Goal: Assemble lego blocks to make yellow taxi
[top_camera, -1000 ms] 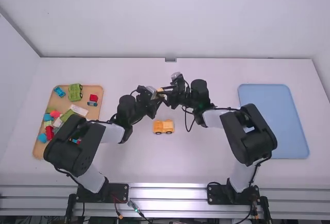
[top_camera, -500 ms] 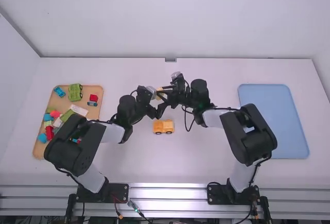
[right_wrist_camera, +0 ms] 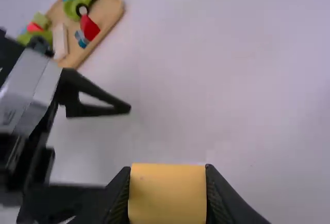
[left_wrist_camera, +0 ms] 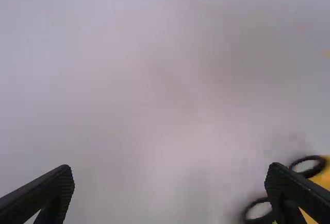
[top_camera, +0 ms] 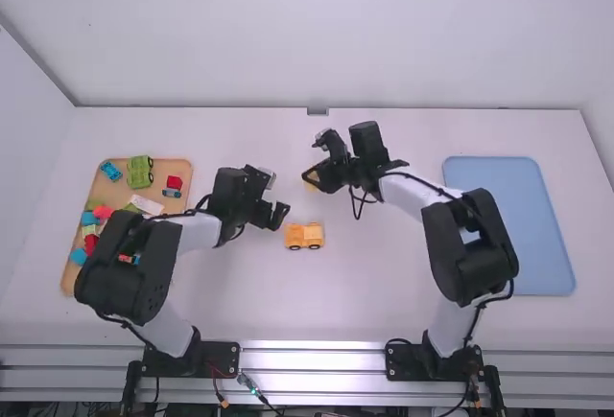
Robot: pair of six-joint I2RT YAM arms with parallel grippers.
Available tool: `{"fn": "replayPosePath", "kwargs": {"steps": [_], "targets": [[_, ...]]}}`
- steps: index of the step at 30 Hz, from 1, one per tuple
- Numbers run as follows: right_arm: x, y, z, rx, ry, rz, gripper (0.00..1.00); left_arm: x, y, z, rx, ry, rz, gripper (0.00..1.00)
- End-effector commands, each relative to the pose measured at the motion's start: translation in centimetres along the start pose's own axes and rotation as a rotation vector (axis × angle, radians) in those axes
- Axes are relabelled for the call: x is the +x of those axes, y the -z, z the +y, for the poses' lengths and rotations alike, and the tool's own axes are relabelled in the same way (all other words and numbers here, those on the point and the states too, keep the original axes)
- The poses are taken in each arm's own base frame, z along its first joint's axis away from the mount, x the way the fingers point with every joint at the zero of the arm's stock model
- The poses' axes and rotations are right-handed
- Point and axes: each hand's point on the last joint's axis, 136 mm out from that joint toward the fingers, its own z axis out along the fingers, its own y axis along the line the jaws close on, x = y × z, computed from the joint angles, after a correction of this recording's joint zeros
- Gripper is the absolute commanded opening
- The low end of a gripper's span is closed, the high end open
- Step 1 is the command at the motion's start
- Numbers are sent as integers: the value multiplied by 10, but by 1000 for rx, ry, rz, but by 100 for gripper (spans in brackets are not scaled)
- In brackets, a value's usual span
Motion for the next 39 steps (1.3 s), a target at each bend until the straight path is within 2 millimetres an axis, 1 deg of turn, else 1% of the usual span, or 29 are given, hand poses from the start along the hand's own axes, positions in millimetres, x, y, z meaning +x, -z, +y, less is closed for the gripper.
{"fn": "replayPosePath", "kwargs": {"steps": [1,2,3,4,6,7,8,10,12,13,14,15,16,17,18,19,21,23,25,26,27,28,31,34,36,37,39], "targets": [[-18,-2,14,12,227,34,23,-30,23,23,-73,-83,-73,99],[-18,-3,23,18,277,88,26,-36,36,33,-104,-93,-103,99],[-18,-3,25,20,287,98,27,-38,40,35,-111,-90,-112,99],[-17,-5,31,24,317,133,28,-44,54,45,-140,-79,-148,99],[-16,-11,39,13,349,168,28,-49,74,57,-184,-63,-193,99],[-15,-16,44,6,371,194,28,-52,89,64,-213,-55,-222,99],[-12,-26,51,-8,397,237,28,-54,109,73,-258,-48,-263,99],[-6,-38,60,-39,436,289,28,-55,133,81,-309,-41,-312,99],[7,-55,77,-82,501,382,26,-54,169,90,-390,-32,-393,99],[11,-59,80,-89,517,405,26,-54,177,92,-407,-28,-410,99],[19,-65,85,-95,550,452,26,-52,192,98,-451,-6,-442,99],[26,-73,87,-92,579,502,25,-48,208,107,-512,45,-471,99],[36,-81,90,-88,614,558,25,-40,229,119,-595,113,-503,99],[38,-83,90,-86,622,572,25,-40,232,121,-605,120,-506,99],[46,-88,93,-85,646,617,24,-34,246,126,-650,154,-528,99],[59,-93,96,-91,685,682,24,-31,259,129,-686,163,-547,99],[73,-97,101,-100,728,751,22,-29,272,131,-714,169,-564,99],[87,-103,100,-66,768,814,21,-26,285,133,-753,177,-582,99],[92,-108,94,-11,771,841,21,-25,292,134,-772,182,-591,99],[94,-109,93,-6,772,846,21,-25,292,134,-773,182,-591,99],[100,-112,93,-10,791,865,21,-23,294,136,-784,183,-589,99],[101,-112,93,-13,791,866,21,-23,294,136,-784,183,-588,99],[106,-114,98,-55,792,864,22,-20,290,138,-781,189,-570,99],[109,-116,96,-42,777,864,23,-17,285,142,-774,199,-553,99],[109,-119,94,-31,771,855,25,-16,280,145,-762,206,-545,99],[111,-120,93,-33,771,851,29,-18,275,144,-740,196,-541,99],[113,-121,93,-38,769,850,31,-20,267,142,-697,167,-534,99]]}}
